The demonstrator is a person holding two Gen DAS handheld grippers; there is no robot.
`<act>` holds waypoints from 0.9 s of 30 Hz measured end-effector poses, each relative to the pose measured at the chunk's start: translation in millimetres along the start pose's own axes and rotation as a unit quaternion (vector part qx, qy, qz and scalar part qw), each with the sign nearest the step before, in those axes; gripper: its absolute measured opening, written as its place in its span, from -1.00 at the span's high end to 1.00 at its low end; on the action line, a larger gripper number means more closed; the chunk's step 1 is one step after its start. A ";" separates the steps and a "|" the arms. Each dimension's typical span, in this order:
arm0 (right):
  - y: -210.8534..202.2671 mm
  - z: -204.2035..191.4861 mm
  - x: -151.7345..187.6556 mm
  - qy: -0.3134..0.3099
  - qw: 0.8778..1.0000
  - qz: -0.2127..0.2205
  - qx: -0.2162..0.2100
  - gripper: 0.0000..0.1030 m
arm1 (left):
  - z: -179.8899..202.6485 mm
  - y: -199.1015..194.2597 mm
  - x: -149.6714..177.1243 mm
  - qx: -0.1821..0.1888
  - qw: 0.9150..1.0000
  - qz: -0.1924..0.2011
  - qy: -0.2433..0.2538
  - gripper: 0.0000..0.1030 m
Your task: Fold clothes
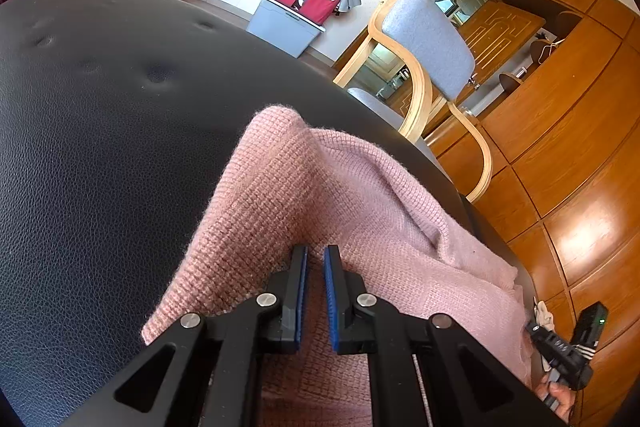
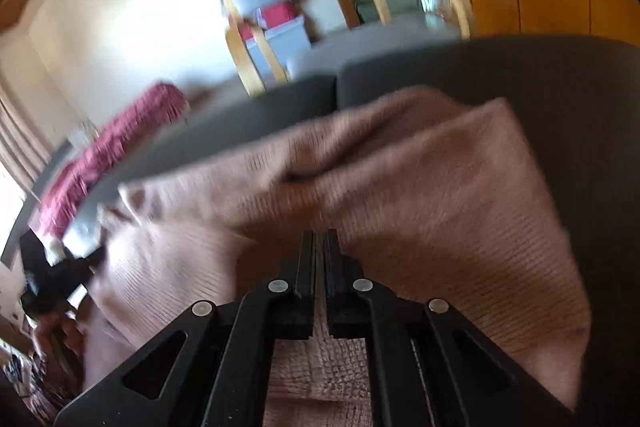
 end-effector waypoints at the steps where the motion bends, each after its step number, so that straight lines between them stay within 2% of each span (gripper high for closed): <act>1: -0.6 -3.7 -2.9 -0.004 1.000 0.001 -0.008 0.91 | 0.0 -0.4 0.2 0.000 1.000 0.000 0.000 0.85; 4: 12.1 -10.8 -8.7 -0.006 0.999 -0.018 -0.034 0.91 | 0.7 -2.7 2.7 -0.001 1.000 0.001 0.000 0.85; 7: 32.6 -0.5 -8.5 -0.012 0.999 -0.040 -0.015 0.91 | 1.4 -2.0 2.9 0.000 1.000 0.001 0.000 0.85; 10: 45.5 19.5 -12.3 0.041 0.997 -0.047 -0.044 0.97 | 1.2 -0.3 1.9 0.000 1.000 0.001 0.000 0.85; 16: 31.5 54.3 -24.8 0.098 0.995 -0.004 -0.026 0.97 | 2.1 -2.4 3.0 0.000 1.000 0.001 0.000 0.85; 17: 27.9 56.0 -26.4 0.103 0.994 -0.001 -0.028 0.91 | 2.4 -3.1 3.4 -0.001 1.000 0.001 0.000 0.85; 20: 7.2 62.1 -37.2 0.092 0.995 0.030 -0.018 0.91 | 8.3 -6.9 2.6 -0.005 1.000 0.008 0.010 0.85; 22: 0.6 67.3 -43.4 0.084 0.996 0.034 -0.009 0.91 | 12.8 -9.6 1.9 -0.009 1.000 0.012 0.017 0.68; 25: 7.3 71.7 -44.7 0.062 0.998 0.007 0.004 0.91 | 58.3 -5.7 24.0 0.018 0.996 -0.005 0.082 0.64; 27: 17.8 72.9 -41.8 0.042 0.999 -0.020 0.009 0.91 | 92.8 -2.5 41.9 0.039 0.990 -0.019 0.132 0.62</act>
Point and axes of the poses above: each gripper's, at about its wrist camera, not at the fingertips, and y roughly the way its jaws point, z to its right, x to its underside, the point moved 10 cm from there along y, roughly the way its jaws point, and after that the axes turned 3 degrees about -z, right-handed, at the moved point
